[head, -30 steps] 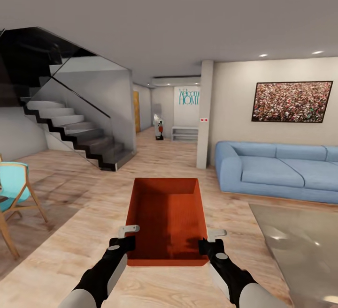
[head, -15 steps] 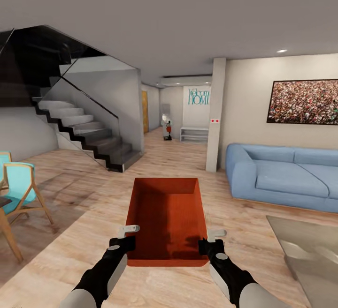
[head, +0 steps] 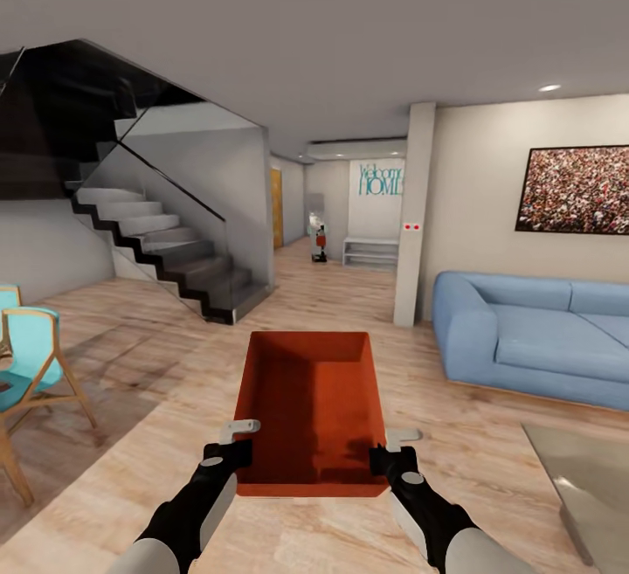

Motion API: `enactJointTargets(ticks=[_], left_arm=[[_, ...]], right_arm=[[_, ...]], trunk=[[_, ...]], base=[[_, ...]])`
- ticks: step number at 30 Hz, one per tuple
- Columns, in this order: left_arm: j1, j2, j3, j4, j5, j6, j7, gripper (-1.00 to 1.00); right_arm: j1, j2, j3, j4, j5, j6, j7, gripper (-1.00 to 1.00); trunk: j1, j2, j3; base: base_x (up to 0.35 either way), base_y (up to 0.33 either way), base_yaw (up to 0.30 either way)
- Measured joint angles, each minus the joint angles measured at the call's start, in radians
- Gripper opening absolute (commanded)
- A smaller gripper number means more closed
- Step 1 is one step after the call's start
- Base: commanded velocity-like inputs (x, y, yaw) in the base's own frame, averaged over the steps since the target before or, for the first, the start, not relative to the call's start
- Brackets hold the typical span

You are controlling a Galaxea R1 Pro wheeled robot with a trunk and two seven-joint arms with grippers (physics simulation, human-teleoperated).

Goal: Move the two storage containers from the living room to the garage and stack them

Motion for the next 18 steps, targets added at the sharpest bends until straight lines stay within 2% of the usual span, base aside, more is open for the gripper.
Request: enactJointTargets(ticks=[18], left_arm=[[0.000,0.000,-0.001,0.000,0.003,0.000,0.002,-1.00]], right_arm=[[0.000,0.000,-0.001,-0.001,0.003,0.002,0.000,-1.00]], trunk=[[0.000,0.000,0.000]], base=[[0.322,0.000,0.000]])
